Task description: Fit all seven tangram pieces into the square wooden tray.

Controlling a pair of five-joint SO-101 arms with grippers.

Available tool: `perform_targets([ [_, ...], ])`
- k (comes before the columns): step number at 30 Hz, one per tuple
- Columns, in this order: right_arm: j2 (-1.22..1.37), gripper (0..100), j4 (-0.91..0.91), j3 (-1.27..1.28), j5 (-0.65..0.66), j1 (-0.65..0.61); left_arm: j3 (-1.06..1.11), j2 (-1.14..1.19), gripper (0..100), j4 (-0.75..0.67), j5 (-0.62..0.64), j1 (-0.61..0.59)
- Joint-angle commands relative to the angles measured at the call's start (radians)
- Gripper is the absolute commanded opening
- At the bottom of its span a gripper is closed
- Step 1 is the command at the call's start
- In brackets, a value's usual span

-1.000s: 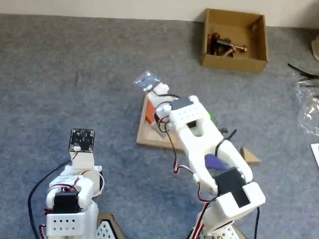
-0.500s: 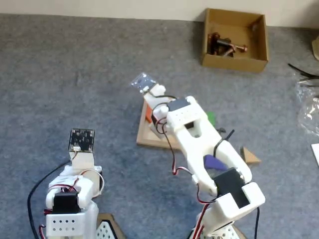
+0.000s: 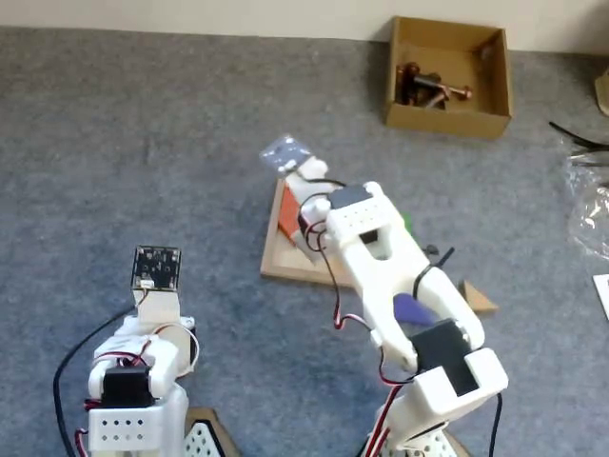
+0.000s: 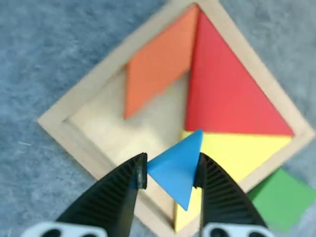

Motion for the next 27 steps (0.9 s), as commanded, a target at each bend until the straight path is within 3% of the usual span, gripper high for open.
perform_targets([
  [1, -0.065, 13.8, 0.051, -0.018, -0.129, 0.051, 0.022, -0.005, 1, 0.008, -0.006, -0.013],
  [11, -0.067, 13.8, 0.081, -0.019, -0.529, 0.094, 0.022, -0.005, 1, 0.008, -0.006, -0.013],
  [20, -0.084, 13.8, 0.082, -0.019, -0.554, 0.091, 0.022, -0.005, 1, 0.008, -0.006, -0.013],
  [27, -0.257, 13.8, 0.081, -0.007, -0.555, 0.094, 0.022, -0.005, 1, 0.008, -0.006, -0.013],
])
